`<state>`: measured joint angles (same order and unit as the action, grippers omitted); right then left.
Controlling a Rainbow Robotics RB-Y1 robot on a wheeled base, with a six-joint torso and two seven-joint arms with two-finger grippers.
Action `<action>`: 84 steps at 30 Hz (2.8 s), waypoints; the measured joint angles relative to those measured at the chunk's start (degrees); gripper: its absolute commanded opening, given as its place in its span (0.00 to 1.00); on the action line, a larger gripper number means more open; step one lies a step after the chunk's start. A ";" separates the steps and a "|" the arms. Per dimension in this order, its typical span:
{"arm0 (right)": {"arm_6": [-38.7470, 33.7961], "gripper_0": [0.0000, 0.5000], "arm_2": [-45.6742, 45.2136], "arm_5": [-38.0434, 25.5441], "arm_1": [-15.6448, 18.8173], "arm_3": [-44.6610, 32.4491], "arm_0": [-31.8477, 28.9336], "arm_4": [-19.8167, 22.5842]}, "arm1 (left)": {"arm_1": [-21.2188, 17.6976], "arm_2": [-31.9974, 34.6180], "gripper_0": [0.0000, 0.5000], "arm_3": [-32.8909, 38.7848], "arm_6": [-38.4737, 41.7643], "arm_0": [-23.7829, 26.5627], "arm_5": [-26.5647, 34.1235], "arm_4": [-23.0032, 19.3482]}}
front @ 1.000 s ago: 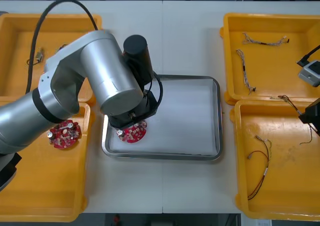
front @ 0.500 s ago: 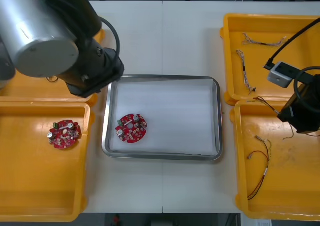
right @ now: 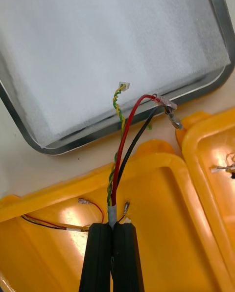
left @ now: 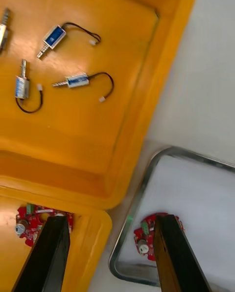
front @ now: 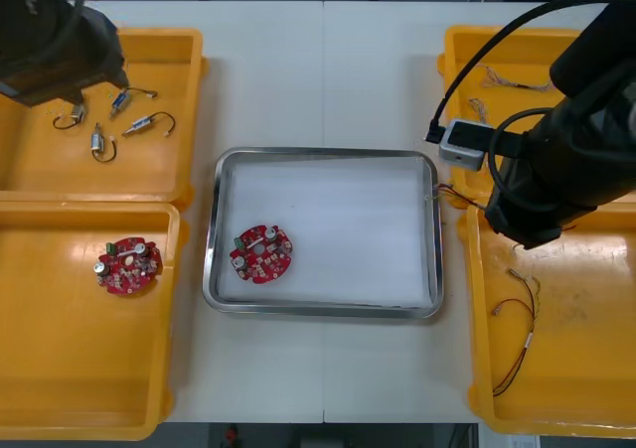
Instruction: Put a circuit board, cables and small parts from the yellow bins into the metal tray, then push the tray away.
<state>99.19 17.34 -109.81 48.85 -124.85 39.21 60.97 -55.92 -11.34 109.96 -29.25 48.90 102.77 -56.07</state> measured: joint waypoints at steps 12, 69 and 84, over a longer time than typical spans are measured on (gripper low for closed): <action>0.02 0.00 17.84 5.21 -7.09 7.53 10.44 -3.27 | -4.98 2.93 1.00 -17.00 -9.81 0.02 -12.44 3.97; 10.33 1.00 28.11 12.45 -16.27 15.58 9.31 -19.25 | 5.53 -9.03 1.00 -58.57 -52.97 5.64 -51.03 7.79; 10.32 1.00 3.21 4.92 -9.13 10.16 3.75 -11.42 | 6.54 -11.88 1.00 -61.19 -52.97 5.65 -51.66 7.79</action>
<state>109.51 20.55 -104.89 39.73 -114.69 42.95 49.55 -49.38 -23.21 48.77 -82.22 54.54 51.12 -48.27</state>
